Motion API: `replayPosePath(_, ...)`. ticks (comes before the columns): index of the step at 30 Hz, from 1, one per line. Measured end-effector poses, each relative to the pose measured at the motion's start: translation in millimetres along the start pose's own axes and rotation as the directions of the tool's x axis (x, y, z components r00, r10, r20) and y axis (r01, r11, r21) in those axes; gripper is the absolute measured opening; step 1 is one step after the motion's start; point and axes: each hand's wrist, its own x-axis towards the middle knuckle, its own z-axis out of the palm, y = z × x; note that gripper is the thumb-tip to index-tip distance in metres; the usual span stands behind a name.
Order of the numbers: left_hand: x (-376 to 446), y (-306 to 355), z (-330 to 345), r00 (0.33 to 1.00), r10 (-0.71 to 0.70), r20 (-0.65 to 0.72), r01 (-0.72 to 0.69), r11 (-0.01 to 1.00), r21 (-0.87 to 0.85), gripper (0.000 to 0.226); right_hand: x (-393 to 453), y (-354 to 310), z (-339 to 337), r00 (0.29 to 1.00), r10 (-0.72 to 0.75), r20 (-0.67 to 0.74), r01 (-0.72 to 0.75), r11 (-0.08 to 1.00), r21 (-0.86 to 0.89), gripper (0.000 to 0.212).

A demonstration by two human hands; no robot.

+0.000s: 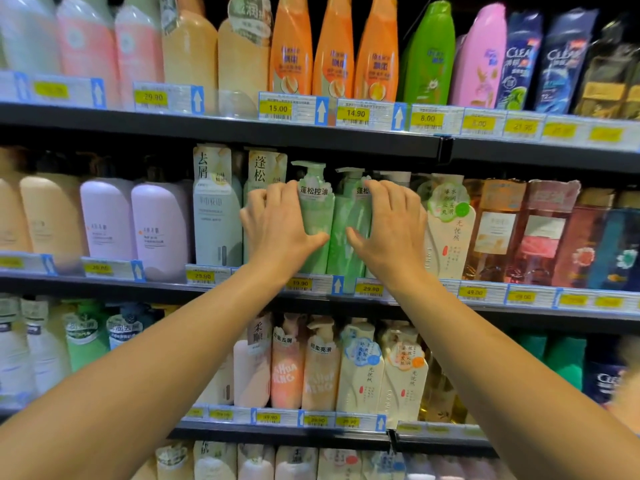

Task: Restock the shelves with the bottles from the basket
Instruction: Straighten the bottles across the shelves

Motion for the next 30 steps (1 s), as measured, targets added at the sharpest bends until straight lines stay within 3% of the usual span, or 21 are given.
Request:
replayPosePath(2, 0, 1, 0, 0.999, 0.033, -0.005, -0.033, 0.999, 0.035, 0.098, 4, -4, 0, 0.999, -0.036, -0.001, 0.036, 0.999, -0.037, 0.070)
replayPosePath(5, 1, 3, 0, 0.998, 0.064, -0.027, -0.061, 0.994, 0.087, 0.089, 6, -5, -1, 0.996, -0.085, 0.011, 0.086, 0.993, -0.082, 0.066)
replayPosePath(8, 3, 1, -2, 0.998, 0.065, -0.026, -0.062, 0.992, 0.113, 0.096, 6, -5, -2, 0.992, -0.120, 0.035, 0.124, 0.978, -0.166, 0.067)
replayPosePath(12, -1, -6, -2, 0.988, 0.154, 0.004, -0.152, 0.974, 0.169, 0.090, 6, -7, -2, 0.997, -0.075, 0.007, 0.074, 0.972, -0.225, 0.075)
replayPosePath(17, -2, -14, -2, 0.972, 0.231, 0.028, -0.232, 0.948, 0.218, 0.084, 1, -6, 1, 0.995, -0.042, 0.093, 0.064, 0.968, -0.242, 0.083)
replayPosePath(24, -13, -34, -1, 0.873, 0.468, 0.140, -0.484, 0.792, 0.372, 0.095, -12, 6, -4, 0.963, -0.211, 0.166, 0.250, 0.931, -0.268, 0.090)
replayPosePath(30, -13, -33, 3, 0.889, 0.443, 0.120, -0.454, 0.812, 0.367, 0.101, -13, 6, -2, 0.961, -0.160, 0.227, 0.233, 0.910, -0.342, 0.099)
